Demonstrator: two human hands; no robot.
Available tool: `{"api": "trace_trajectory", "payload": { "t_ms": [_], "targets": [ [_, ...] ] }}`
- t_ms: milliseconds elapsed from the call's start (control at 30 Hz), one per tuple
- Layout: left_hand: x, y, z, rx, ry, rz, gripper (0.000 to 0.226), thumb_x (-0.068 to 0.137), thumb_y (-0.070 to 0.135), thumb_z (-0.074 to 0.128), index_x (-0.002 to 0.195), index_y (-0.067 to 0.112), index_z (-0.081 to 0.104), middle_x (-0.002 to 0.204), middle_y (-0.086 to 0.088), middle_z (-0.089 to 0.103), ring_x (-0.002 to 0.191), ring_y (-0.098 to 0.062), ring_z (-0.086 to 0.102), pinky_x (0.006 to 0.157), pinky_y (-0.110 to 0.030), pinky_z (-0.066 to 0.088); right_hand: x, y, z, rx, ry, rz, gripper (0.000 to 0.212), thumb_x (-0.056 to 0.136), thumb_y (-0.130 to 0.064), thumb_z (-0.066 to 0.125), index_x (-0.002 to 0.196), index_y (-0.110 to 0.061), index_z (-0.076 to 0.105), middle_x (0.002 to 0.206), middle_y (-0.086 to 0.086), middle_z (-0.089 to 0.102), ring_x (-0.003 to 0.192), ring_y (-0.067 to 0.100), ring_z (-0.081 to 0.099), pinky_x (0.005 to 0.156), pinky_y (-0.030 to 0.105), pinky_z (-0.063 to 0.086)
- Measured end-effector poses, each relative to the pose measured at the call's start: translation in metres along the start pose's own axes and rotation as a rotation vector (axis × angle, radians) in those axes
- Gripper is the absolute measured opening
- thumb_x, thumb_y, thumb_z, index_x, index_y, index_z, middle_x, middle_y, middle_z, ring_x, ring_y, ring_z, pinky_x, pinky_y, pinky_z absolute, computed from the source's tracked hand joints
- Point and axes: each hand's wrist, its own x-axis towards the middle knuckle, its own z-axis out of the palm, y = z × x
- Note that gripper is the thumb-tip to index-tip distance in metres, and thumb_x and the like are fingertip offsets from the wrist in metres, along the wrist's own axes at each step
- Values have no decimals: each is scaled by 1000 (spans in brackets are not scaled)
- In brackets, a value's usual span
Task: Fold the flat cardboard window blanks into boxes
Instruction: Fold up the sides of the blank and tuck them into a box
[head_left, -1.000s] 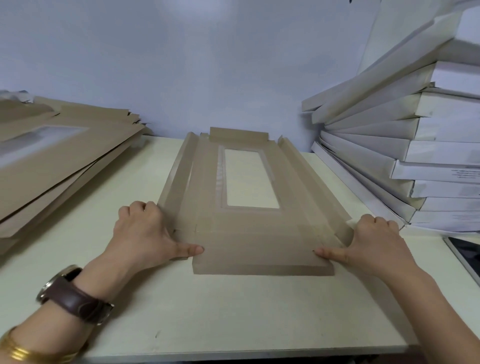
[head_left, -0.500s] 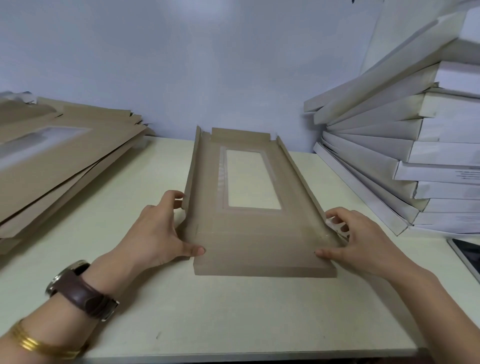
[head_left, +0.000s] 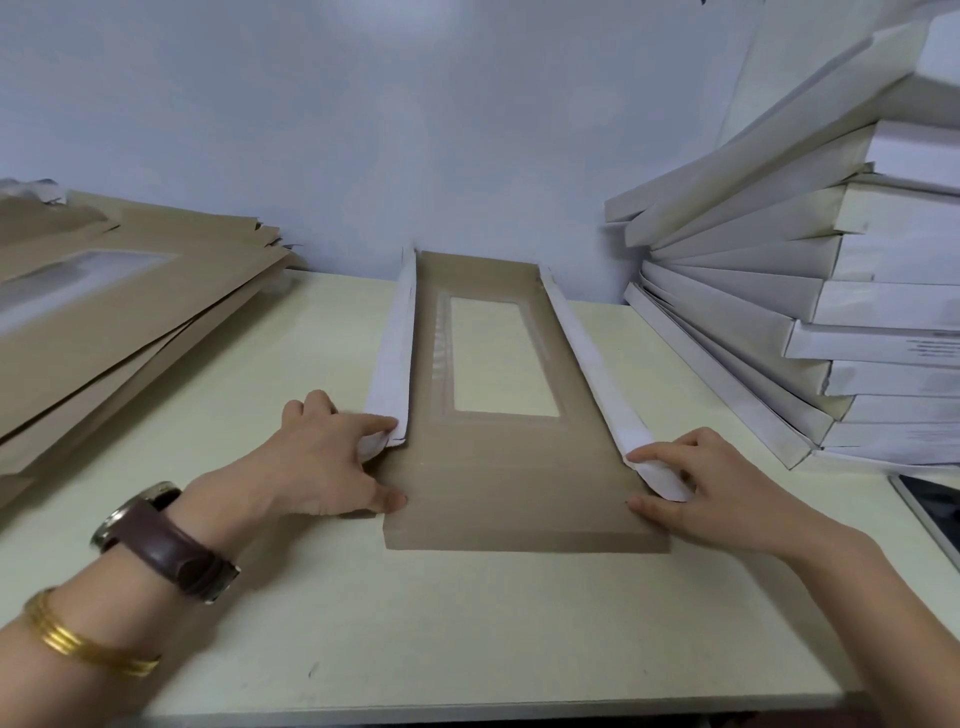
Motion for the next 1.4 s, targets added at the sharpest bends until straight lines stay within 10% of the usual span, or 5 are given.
{"api": "trace_trajectory", "payload": {
  "t_ms": [467, 733, 900, 1400],
  "targets": [
    [3, 12, -9, 88, -31, 123, 34, 65, 37, 75, 88, 16, 63, 108, 10, 26, 55, -9, 53, 57, -24, 45, 3, -1, -2, 20, 47, -51, 46, 74, -47, 78, 116, -37, 62, 107, -12, 36, 81, -4, 49, 69, 7, 36],
    [3, 5, -3, -31, 57, 191, 34, 65, 32, 80, 90, 18, 61, 102, 10, 50, 93, -6, 59, 68, -22, 52, 1, -2, -1, 29, 138, -137, 27, 70, -39, 82, 90, -34, 65, 96, -14, 51, 79, -8, 48, 67, 8, 37],
    [-2, 5, -3, 10, 90, 206, 29, 67, 40, 79, 87, 34, 59, 100, 17, 47, 88, -2, 51, 63, -13, 35, 1, 1, 1, 48, 156, -155, 23, 70, -37, 83, 83, -33, 65, 92, -14, 56, 80, -4, 49, 67, 10, 38],
    [0, 12, -8, -98, 2, 11, 47, 56, 33, 86, 93, 33, 58, 107, -2, 51, 92, -14, 52, 70, -26, 50, 2, 2, 2, 53, 140, -113, 23, 72, -39, 82, 89, -34, 67, 98, -15, 55, 85, -3, 52, 66, 11, 36]
  ]
}}
